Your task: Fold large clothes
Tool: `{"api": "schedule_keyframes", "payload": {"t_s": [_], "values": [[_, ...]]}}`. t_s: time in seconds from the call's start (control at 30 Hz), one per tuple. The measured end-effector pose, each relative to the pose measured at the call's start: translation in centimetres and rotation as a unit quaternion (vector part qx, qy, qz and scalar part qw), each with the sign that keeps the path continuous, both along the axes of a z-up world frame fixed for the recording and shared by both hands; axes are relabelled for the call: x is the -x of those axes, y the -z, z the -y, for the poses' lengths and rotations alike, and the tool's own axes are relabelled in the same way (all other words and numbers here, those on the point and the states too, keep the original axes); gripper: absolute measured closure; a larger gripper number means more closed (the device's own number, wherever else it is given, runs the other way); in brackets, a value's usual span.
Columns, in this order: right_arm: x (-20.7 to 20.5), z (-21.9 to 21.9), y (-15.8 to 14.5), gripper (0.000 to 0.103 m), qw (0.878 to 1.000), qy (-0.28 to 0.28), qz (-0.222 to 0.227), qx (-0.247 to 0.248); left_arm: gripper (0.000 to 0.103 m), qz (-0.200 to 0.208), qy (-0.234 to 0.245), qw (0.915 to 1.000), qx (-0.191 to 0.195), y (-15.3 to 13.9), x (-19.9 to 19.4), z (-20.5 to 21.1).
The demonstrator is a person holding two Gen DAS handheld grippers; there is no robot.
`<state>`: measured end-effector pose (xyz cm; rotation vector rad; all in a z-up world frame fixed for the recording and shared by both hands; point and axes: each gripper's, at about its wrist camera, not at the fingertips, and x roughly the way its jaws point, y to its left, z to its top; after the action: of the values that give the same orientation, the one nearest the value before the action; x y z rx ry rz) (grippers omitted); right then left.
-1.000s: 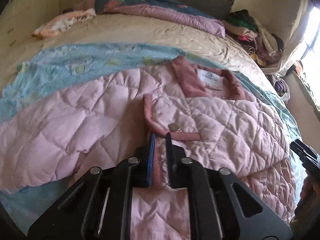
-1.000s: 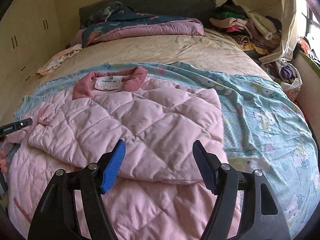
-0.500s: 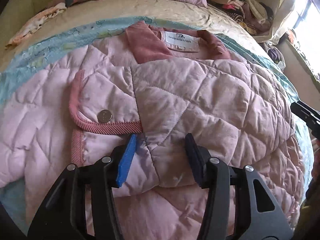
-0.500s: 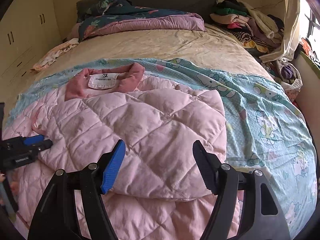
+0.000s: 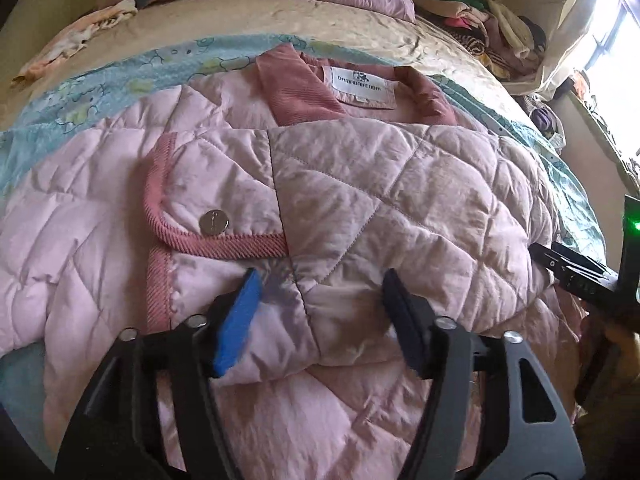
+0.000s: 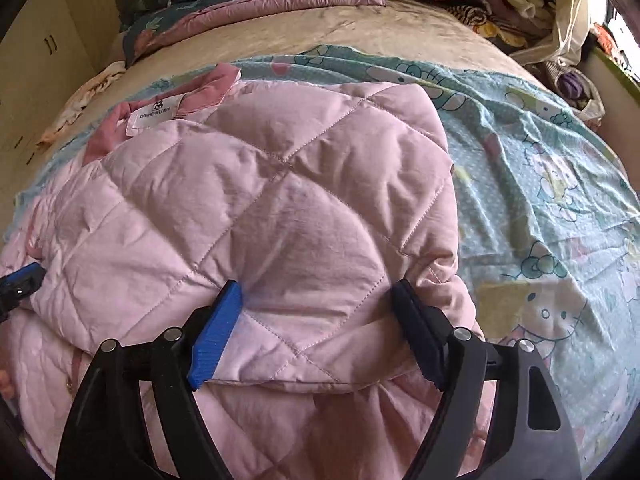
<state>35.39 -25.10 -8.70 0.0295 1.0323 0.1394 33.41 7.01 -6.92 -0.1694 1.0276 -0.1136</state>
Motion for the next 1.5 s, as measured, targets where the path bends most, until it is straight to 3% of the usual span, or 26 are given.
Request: {"api": "schedule_keyframes", "payload": {"t_s": [0.07, 0.2, 0.33, 0.67, 1.5], "values": [[0.6, -0.2, -0.8, 0.025, 1.0, 0.005, 0.004, 0.001, 0.032, 0.003, 0.002, 1.0, -0.008, -0.5, 0.4, 0.4], [2.7, -0.8, -2.9, 0.012, 1.0, -0.004, 0.028, -0.01, 0.009, 0.002, -0.007, 0.9999, -0.007, -1.2, 1.3, 0.4], [5.1, -0.8, -4.7, 0.006, 0.998, -0.006, 0.051, -0.022, 0.009, 0.007, -0.02, 0.9998, -0.007, -2.2, 2.3, 0.5], [9.6, -1.2, -7.4, 0.005, 0.996, 0.002, 0.079, -0.046, 0.009, 0.038, -0.046, 0.9982, 0.005, -5.3, 5.2, -0.4], [14.7, -7.6, -13.2, 0.004, 0.988, -0.056, 0.134, -0.049, 0.009, 0.093, -0.081, 0.9923, 0.006, -9.9, 11.6, -3.9]]}}
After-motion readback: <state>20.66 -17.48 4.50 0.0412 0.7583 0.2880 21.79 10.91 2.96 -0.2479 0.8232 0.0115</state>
